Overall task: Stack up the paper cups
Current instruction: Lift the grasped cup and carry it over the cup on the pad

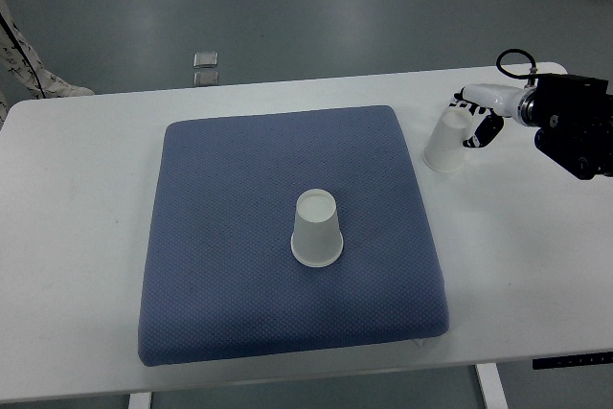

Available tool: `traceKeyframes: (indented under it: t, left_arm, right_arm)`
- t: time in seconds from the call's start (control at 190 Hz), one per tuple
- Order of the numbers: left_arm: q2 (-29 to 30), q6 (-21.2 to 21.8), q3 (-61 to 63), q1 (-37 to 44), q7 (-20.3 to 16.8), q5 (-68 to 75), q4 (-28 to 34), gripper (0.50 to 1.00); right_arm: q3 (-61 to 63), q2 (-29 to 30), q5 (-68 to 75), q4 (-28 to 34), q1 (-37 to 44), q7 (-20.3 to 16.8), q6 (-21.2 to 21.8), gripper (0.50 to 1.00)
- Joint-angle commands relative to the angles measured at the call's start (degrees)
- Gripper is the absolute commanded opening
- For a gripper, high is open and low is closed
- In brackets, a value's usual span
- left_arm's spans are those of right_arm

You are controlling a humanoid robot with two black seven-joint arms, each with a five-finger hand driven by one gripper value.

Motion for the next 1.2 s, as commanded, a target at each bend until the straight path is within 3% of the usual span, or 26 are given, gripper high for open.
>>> traceKeyframes:
  t: [0.0, 0.311, 0.422, 0.496, 0.702, 0.902, 1.193]
  left_arm:
    - [0.0, -0.07, 0.0, 0.01, 0.01, -0.02, 0.0, 1.0]
    - [0.0, 0.01, 0.0, 0.01, 0.01, 0.07, 0.0, 1.0]
    - [0.0, 0.01, 0.0, 0.01, -0.08, 0.07, 0.0, 1.0]
    - [0.0, 0.01, 0.0, 0.01, 0.01, -0.02, 0.0, 1.0]
    - [0.0, 0.01, 0.0, -0.08, 0.01, -0.02, 0.0, 1.0]
    - [0.0, -0.08, 0.0, 0.01, -0.08, 0.07, 0.0, 1.0]
    - [0.0, 0.01, 0.0, 0.01, 0.01, -0.02, 0.0, 1.0]
  right_arm:
    - [-0.01, 0.0, 0.08, 0.01, -0.07, -0.04, 0.14, 0.65]
    - [0.08, -0.09, 0.17, 0.44, 0.19, 0.49, 0.58, 0.641]
    - [0.17, -0.35, 0.17, 0.44, 0.54, 0.49, 0.85, 0.541]
    - [0.17, -0.7, 0.43, 0.44, 0.72, 0.67, 1.02, 0.517]
    - [0.78, -1.49, 1.14, 2.47, 3.27, 1.55, 1.11, 0.513]
    - [0.87, -9.58, 1.14, 15.55, 9.94, 9.01, 1.2, 0.513]
    - [0.87, -17.4, -1.24, 37.62, 16.63, 13.85, 1.02, 0.515]
